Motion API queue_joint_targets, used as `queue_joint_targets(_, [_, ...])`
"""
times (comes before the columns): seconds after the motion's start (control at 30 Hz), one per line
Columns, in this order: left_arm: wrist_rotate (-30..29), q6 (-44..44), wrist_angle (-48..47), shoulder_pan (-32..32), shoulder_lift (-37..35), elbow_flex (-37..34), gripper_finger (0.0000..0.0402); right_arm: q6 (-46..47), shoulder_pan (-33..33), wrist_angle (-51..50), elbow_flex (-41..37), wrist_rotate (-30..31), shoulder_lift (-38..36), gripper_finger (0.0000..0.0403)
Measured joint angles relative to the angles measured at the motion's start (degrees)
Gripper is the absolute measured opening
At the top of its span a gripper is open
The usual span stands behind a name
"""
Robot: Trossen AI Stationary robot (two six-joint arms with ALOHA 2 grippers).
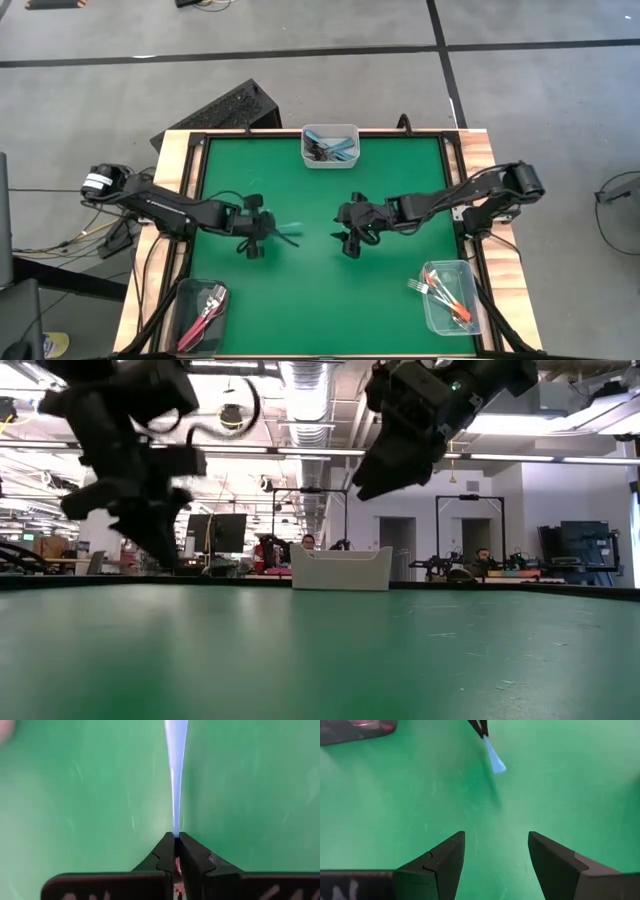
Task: Sort silverware by color (type)
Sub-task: Put the blue fork into the white bin
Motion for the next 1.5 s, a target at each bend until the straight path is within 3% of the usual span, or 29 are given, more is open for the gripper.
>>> queue_joint_targets(0.13, [-9.0,2.5,0.6,-4.7,0.0,2.2,0.0001,-6.3,0.5,3.7,0.1,0.0,1.1,0.0244])
queue_joint_targets(0.23, [-15.6,9.1,2.1,-8.2,0.0,2.4,0.0,-9.0,0.8,7.3,0.0,0.0,1.6,0.0244])
queue_joint_targets(0.47, [-25.2,22.2,8.8,-13.0,0.0,2.4,0.0,-5.3,0.5,17.9,0.1,-1.7,1.5,0.0244])
queue_joint_targets(0.77, [-26.2,32.1,16.8,-13.0,0.0,2.4,0.0,1.3,-0.4,17.7,0.1,-2.8,1.5,0.0244])
queue_joint_targets(0.97, [-25.8,38.1,23.3,-13.0,6.8,2.8,0.0,4.3,-0.8,16.1,0.1,-4.9,1.5,0.0244])
queue_joint_targets(1.23, [-29.2,41.2,23.2,-11.7,19.5,10.6,0.0,5.4,-0.9,11.9,0.1,-4.8,1.5,0.0244])
queue_joint_targets(1.5, [-29.0,43.8,23.0,-10.4,23.1,17.7,0.0,5.0,-1.4,10.7,0.2,-4.3,5.2,0.0244])
